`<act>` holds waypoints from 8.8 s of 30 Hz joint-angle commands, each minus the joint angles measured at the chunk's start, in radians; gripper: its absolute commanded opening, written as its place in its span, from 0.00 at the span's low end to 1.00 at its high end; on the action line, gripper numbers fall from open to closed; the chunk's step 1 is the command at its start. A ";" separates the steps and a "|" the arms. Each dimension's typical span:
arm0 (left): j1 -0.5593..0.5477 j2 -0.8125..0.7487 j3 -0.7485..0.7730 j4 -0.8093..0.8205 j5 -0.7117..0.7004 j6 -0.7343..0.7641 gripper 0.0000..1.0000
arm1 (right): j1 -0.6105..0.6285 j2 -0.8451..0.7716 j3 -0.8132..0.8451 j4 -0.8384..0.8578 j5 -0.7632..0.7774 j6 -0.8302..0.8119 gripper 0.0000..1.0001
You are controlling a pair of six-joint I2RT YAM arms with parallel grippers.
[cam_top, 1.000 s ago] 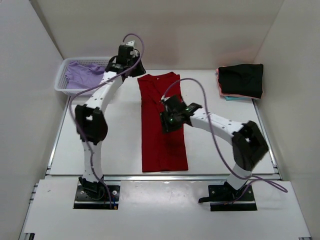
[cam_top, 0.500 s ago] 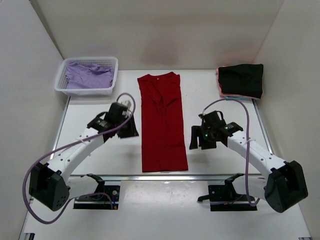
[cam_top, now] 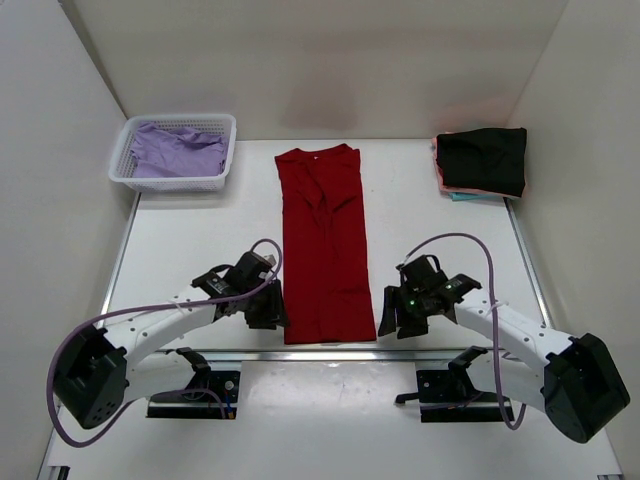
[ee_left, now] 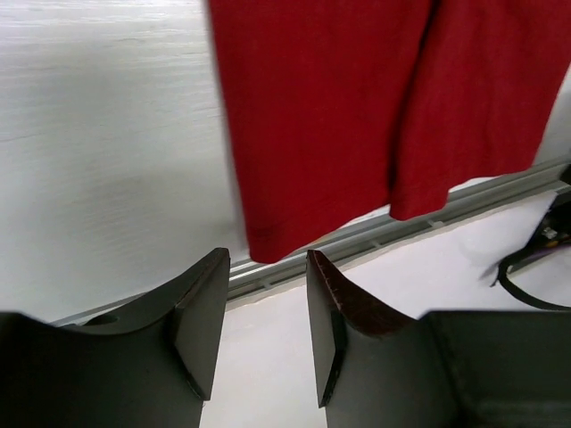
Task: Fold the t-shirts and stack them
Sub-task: Grab the bottom of the folded rectangular tshirt with both arms, then fold the folded rectangular tshirt in 1/3 of the way, then grab one side of the 2/3 rectangular tshirt with both arms, then fold the long partially folded tshirt into a neat square, then put the neatly folded tshirt into the corner of the board with the right arm
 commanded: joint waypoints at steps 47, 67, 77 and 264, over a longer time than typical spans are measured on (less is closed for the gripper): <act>-0.068 0.106 -0.039 0.058 -0.057 -0.067 0.00 | 0.129 0.140 0.037 0.109 -0.147 -0.059 0.00; 0.145 0.245 0.342 -0.065 -0.012 0.057 0.00 | -0.114 0.326 0.380 -0.132 -0.210 -0.383 0.00; 0.297 0.489 0.670 -0.137 0.023 0.217 0.00 | -0.141 0.653 0.791 -0.206 -0.162 -0.435 0.00; 0.308 0.836 0.712 0.182 0.201 -0.061 0.35 | -0.339 1.046 1.002 0.072 -0.237 -0.188 0.91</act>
